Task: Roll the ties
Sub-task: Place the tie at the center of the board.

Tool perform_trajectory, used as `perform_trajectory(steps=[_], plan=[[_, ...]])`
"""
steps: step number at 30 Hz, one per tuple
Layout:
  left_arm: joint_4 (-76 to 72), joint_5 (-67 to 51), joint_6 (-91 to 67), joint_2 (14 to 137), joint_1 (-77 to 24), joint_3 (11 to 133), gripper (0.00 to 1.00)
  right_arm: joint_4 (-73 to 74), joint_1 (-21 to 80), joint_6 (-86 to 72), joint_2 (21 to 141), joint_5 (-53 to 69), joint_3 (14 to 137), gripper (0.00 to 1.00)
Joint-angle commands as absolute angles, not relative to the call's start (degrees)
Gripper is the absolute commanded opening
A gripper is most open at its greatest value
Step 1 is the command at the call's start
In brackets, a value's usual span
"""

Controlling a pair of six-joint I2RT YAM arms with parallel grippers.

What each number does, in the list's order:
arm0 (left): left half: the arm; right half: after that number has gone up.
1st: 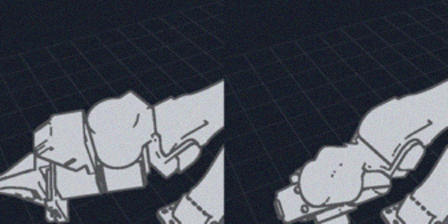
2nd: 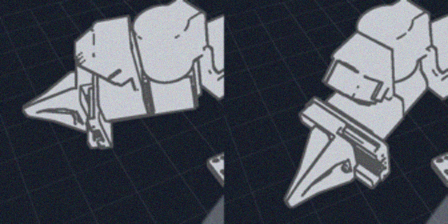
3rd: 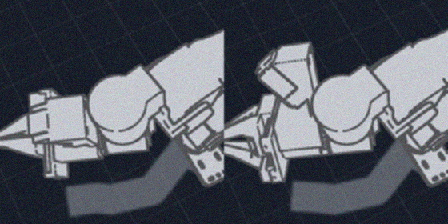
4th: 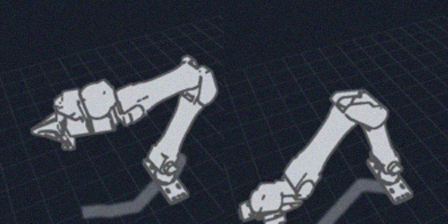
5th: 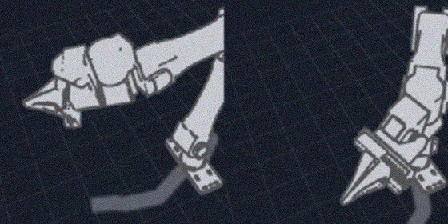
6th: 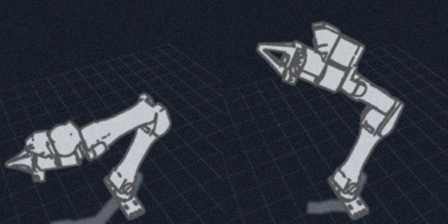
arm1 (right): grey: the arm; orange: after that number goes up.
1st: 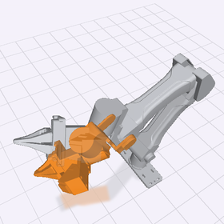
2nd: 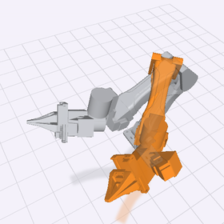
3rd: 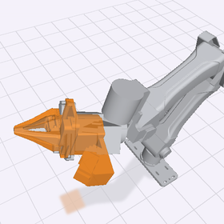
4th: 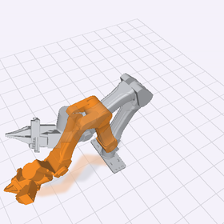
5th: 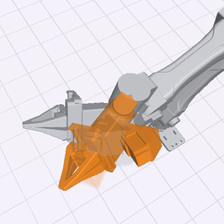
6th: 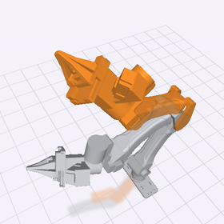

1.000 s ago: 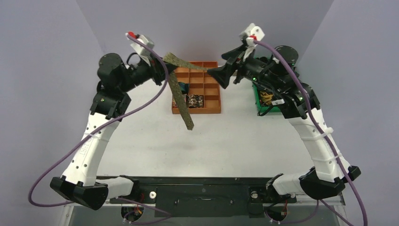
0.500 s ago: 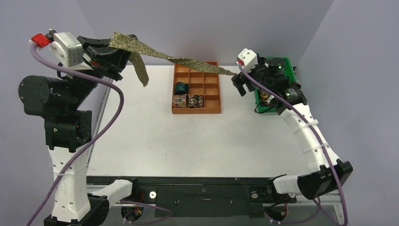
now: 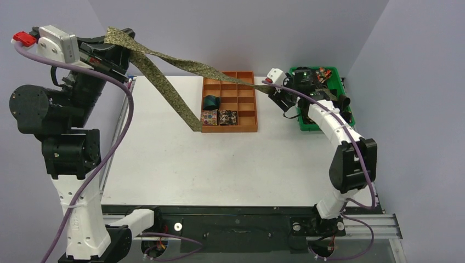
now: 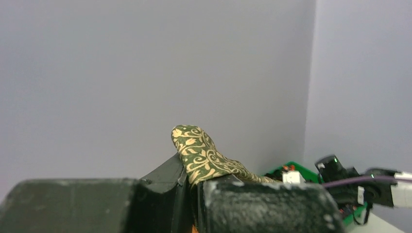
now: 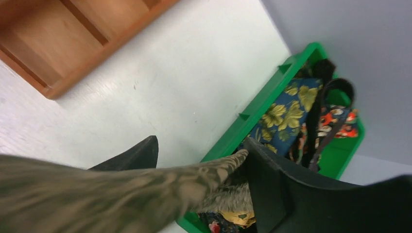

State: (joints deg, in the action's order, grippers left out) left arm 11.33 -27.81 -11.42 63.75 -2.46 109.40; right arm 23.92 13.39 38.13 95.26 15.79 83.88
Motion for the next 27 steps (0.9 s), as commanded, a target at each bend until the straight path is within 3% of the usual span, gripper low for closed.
perform_trajectory(steps=[1,3,4,6,13,19,23,27], plan=[[16.33,-11.56,-9.2,64.31,-1.02,115.59,0.0,22.55,11.32,41.82,100.86,11.87,84.68,0.57],[19.9,-2.6,-8.35,65.73,-0.49,117.96,0.0,25.46,9.89,42.82,101.85,11.18,86.02,0.38],[21.76,3.0,-8.08,66.0,-0.38,118.26,0.0,27.19,9.47,43.55,101.9,11.15,86.69,0.16],[23.18,8.13,-6.57,66.18,-0.29,117.19,0.0,33.11,8.74,44.87,100.44,10.59,88.11,0.0],[24.0,15.71,-3.05,63.13,-0.28,103.58,0.0,45.68,11.16,43.76,80.86,6.7,79.84,0.0],[29.02,10.88,-5.06,61.76,1.66,95.19,0.0,52.78,12.18,37.33,67.87,-1.8,68.82,0.0],[34.64,6.21,-8.53,62.18,2.96,92.06,0.0,54.03,10.12,36.37,63.22,-2.26,62.24,0.0],[39.61,4.86,-9.63,62.09,4.68,88.86,0.0,50.3,19.94,29.85,64.55,-1.87,56.92,0.0]])
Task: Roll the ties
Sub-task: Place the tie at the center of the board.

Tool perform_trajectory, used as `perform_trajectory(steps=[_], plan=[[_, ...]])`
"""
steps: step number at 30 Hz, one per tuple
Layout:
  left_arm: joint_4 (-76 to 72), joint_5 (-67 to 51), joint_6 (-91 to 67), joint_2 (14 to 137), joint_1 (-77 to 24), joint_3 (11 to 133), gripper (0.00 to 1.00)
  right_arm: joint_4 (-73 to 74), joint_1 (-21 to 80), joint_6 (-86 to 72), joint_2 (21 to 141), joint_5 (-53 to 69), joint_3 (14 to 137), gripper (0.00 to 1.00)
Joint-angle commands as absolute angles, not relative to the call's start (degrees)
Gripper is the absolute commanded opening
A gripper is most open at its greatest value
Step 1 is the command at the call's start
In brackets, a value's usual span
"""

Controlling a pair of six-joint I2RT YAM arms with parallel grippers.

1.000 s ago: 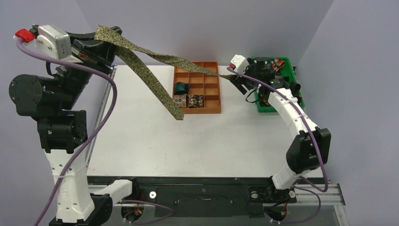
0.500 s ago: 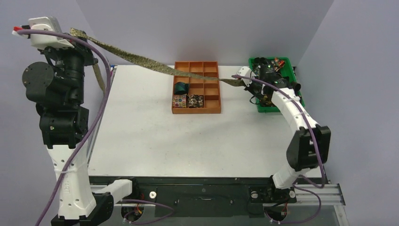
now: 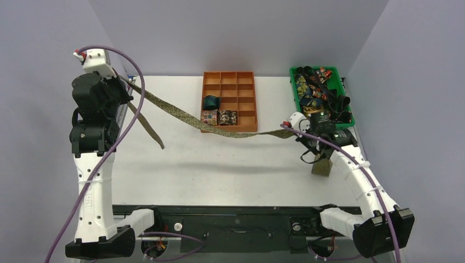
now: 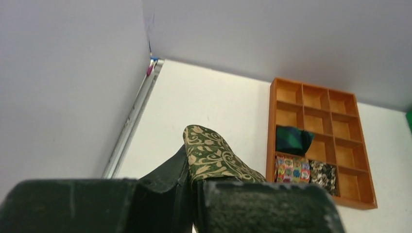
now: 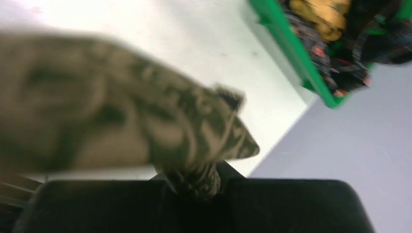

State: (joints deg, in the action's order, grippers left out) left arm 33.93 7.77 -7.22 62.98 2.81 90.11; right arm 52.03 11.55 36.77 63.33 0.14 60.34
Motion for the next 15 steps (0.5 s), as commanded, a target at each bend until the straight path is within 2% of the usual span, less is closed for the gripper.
perform_trajectory(steps=[1,7,9,11,13,15], plan=[[40.99,4.76,-9.79,62.96,5.28,89.23,0.0,47.95,22.01,28.64,65.84,-1.99,56.23,0.0],[52.98,1.46,-11.72,67.2,14.93,91.64,0.0,36.84,36.52,21.71,71.02,-0.86,53.25,0.01],[54.57,0.23,-12.85,68.15,19.31,91.46,0.0,35.69,39.89,20.31,74.05,2.99,54.81,0.2],[56.7,-2.27,-13.65,69.94,22.89,91.41,0.0,38.45,41.11,21.0,77.31,6.99,57.92,0.66],[60.48,-3.22,-13.52,72.34,25.2,91.23,0.0,44.64,40.71,24.27,79.51,8.48,61.12,0.76],[61.68,-2.91,-12.68,73.74,25.83,89.82,0.0,51.21,36.91,29.02,79.2,11.28,61.38,0.78]])
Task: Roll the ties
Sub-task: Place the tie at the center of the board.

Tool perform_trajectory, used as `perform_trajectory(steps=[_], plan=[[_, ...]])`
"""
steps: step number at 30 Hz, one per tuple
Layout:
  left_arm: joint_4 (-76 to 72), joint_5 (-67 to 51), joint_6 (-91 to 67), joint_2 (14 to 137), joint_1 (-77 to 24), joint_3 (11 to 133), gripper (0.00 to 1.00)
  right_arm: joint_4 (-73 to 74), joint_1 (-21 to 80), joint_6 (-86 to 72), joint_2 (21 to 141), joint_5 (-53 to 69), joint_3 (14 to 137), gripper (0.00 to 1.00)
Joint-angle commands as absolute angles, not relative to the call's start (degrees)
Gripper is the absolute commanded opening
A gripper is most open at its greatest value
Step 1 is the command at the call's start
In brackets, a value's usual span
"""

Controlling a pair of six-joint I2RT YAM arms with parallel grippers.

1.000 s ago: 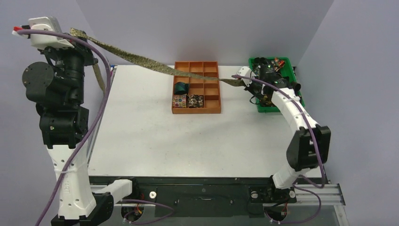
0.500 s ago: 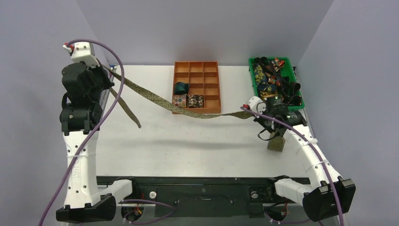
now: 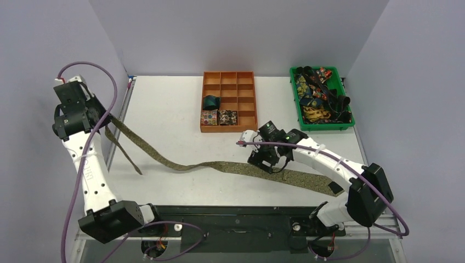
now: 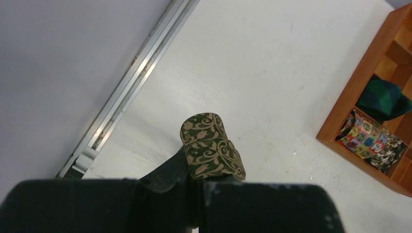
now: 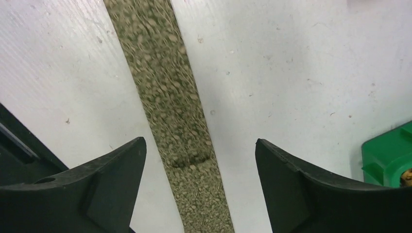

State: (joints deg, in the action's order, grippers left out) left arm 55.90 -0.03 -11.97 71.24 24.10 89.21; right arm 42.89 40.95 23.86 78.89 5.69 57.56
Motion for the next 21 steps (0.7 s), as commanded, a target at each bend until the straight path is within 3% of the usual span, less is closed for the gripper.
perform_trajectory(steps=[1,4,9,12,14,18,21], plan=[[61.69,-2.77,-12.2,73.92,25.95,88.2,0.0,54.53,32.65,30.46,78.58,11.88,59.8,0.79],[59.71,-2.01,-10.11,73.7,25.91,84.78,0.0,58.81,25.42,36.1,74.6,9.47,52.9,0.69],[53.36,-1.55,-2.59,71.47,24.66,81.15,0.0,54.82,23.91,35.89,76.17,2.11,43.23,0.48],[52.58,0.33,1.39,71.15,19.0,82.04,0.0,52.91,22.08,35.06,80.72,-0.77,41.74,0.29],[52.61,3.58,3.29,70.6,14.19,82.07,0.01,52.03,19.46,36.09,83.27,-3.82,41.71,0.23],[54.38,8.44,2.83,71.1,3.0,82.41,0.07,50.66,11.5,40.51,86.93,-10.11,43.17,0.21],[56.55,7.77,-3.47,73.55,1.37,83.65,0.05,50.89,3.3,45.81,89.56,-14.09,45.43,0.2]])
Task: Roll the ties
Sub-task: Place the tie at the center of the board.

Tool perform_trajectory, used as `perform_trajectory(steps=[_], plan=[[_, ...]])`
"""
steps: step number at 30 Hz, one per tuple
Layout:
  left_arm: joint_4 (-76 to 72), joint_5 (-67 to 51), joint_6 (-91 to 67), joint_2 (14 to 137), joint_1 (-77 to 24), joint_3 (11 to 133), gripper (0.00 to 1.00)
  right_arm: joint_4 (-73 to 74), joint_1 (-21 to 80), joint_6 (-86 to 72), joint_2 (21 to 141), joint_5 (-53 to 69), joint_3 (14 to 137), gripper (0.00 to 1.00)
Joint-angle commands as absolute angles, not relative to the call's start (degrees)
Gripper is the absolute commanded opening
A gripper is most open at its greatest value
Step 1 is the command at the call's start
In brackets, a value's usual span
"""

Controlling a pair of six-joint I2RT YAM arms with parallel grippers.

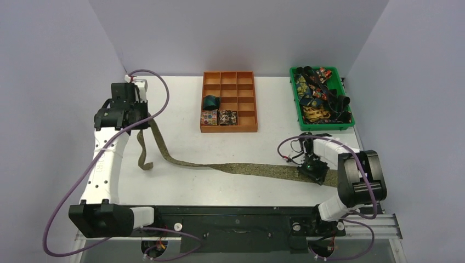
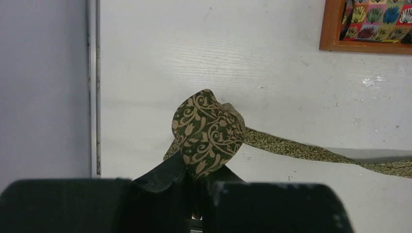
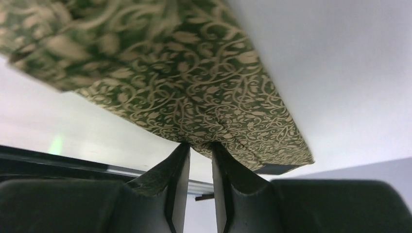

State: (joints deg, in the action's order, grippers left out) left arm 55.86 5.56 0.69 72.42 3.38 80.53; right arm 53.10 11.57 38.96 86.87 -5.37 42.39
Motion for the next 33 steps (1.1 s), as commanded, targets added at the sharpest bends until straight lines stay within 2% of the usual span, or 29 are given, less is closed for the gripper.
perform_trajectory(steps=[1,3,9,13,18,19,21,22,23,24,25,26,28,31,33], plan=[[56.58,6.61,-6.75,73.78,2.14,83.27,0.01,51.33,1.78,46.94,90.48,-14.69,45.92,0.2],[56.6,4.48,-11.53,74.37,4.91,82.13,0.0,52.48,-2.68,49.63,91.29,-15.82,47.42,0.2],[59.61,9.29,-22.71,79.83,17.59,77.84,0.0,54.13,-10.04,55.48,90.6,-18.1,47.57,0.19],[62.33,16.07,-20.83,86.61,24.02,77.66,0.0,52.95,-13.25,57.14,91.66,-19.62,45.74,0.19],[64.45,14.75,-14.3,92.18,26.2,74.93,0.01,52.49,-15.92,57.86,92.68,-20.3,46.07,0.18],[64.31,11.18,-13.52,93.01,26.2,74.64,0.04,53.18,-16.07,57.82,92.3,-19.69,46.54,0.18],[63.67,6.45,-11.95,93.76,26.13,74.57,0.19,55.15,-15.89,57.63,90.7,-17.33,48.35,0.18],[63.21,5.55,-10.24,93.95,25.94,75.05,0.33,57.18,-15.81,57.51,90.13,-16.18,49.14,0.18],[61.99,5.21,-9.29,94.26,25.6,75.4,0.41,58.21,-15.58,57.09,88.74,-13.58,50.98,0.2],[61.27,4.38,-6.06,94.37,25.59,76.29,0.58,60.92,-15.48,56.94,87.2,-12.06,52.08,0.2],[59.73,3.68,-3.25,94.13,25.58,76.64,0.66,62.23,-15.32,56.75,86.45,-8.38,54.37,0.21],[59.04,2.59,3.78,93.82,25.53,77.3,0.79,64.58,-15.13,56.41,85.72,-6.69,55.4,0.22],[57.75,-5.06,17.49,90.7,25.5,77.17,0.88,68.33,-14.0,55.94,82.32,0.38,58.14,0.27],[61.27,-15.61,37.33,85.64,24.4,75.25,0.91,71.55,-9.93,54.42,78.39,7.26,60.57,0.37],[62.92,-19.0,50.38,81.2,21.57,71.2,0.92,72.08,-6.23,52.36,75.71,10.48,60.76,0.38]])
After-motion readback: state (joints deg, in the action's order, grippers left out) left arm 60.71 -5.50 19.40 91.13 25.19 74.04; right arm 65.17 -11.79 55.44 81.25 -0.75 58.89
